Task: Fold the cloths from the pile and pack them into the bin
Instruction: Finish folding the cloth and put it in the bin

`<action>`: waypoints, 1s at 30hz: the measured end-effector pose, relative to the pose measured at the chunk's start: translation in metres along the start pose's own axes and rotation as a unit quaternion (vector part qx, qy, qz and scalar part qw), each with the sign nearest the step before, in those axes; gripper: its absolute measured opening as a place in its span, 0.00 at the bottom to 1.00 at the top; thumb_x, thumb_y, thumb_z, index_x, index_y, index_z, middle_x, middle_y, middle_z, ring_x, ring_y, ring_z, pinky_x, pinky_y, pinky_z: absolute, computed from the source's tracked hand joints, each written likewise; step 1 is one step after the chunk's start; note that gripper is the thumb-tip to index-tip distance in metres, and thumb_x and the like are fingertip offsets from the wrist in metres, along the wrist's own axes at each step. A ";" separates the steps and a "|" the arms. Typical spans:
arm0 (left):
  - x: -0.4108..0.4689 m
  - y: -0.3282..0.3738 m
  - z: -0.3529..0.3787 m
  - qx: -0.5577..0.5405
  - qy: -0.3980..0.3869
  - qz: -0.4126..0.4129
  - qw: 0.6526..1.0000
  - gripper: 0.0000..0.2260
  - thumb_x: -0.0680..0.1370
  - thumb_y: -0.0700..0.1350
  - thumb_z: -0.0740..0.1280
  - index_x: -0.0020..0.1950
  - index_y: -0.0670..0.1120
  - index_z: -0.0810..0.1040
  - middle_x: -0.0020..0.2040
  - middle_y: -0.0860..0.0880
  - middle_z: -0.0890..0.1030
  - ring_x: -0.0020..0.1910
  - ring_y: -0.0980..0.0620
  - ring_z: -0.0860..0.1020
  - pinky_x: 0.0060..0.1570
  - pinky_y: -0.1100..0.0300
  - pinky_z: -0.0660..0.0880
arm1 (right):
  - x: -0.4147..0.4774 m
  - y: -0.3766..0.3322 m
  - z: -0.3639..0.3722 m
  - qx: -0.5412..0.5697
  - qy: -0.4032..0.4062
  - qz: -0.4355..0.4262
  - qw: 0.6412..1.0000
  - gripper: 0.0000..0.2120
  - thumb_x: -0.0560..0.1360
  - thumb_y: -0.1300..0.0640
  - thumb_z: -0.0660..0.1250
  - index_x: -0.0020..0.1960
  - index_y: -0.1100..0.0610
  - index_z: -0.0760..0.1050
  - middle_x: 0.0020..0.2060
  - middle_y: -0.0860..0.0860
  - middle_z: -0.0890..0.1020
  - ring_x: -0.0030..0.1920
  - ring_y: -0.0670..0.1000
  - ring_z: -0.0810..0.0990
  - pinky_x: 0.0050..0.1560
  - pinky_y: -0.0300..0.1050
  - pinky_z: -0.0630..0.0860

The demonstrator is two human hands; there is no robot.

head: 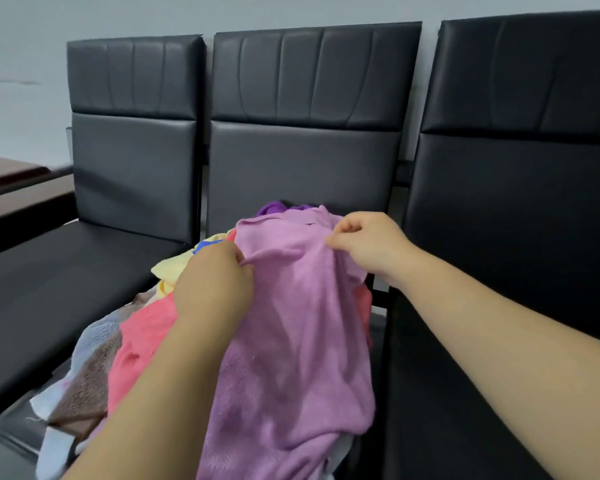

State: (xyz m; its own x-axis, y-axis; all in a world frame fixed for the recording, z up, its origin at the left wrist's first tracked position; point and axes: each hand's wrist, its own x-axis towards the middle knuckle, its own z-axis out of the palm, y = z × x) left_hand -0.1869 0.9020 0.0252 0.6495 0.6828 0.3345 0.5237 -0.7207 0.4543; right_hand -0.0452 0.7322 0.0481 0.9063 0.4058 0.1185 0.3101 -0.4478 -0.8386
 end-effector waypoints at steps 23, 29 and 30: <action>-0.103 0.102 0.025 -0.525 -0.400 -0.033 0.751 0.08 0.85 0.48 0.60 0.54 0.50 0.80 0.45 0.54 0.84 0.43 0.56 0.83 0.45 0.58 0.80 | -0.104 0.014 -0.102 0.399 -0.111 0.100 0.905 0.09 0.83 0.69 0.60 0.51 0.58 0.75 0.45 0.57 0.81 0.44 0.53 0.82 0.48 0.48 0.81; -0.145 0.170 0.028 -0.560 -0.442 -0.032 0.700 0.09 0.82 0.47 0.65 0.49 0.46 0.82 0.42 0.50 0.86 0.42 0.52 0.84 0.48 0.53 0.82 | -0.148 0.045 -0.174 0.422 0.044 0.096 0.900 0.11 0.82 0.65 0.65 0.64 0.60 0.77 0.51 0.55 0.86 0.51 0.52 0.86 0.53 0.48 0.83; -0.150 0.177 0.036 -0.555 -0.441 -0.025 0.705 0.10 0.78 0.50 0.67 0.55 0.47 0.83 0.50 0.48 0.86 0.50 0.49 0.84 0.56 0.49 0.81 | -0.156 0.057 -0.185 0.397 0.056 0.111 0.909 0.15 0.82 0.64 0.66 0.68 0.59 0.76 0.58 0.56 0.85 0.58 0.53 0.85 0.60 0.51 0.81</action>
State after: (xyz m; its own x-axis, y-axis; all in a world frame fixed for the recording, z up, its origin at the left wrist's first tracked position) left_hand -0.1723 0.6676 0.0257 0.9920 0.0112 -0.1257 0.1220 0.1729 0.9774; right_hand -0.1156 0.4960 0.0802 0.9586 0.2716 -0.0853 -0.1497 0.2258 -0.9626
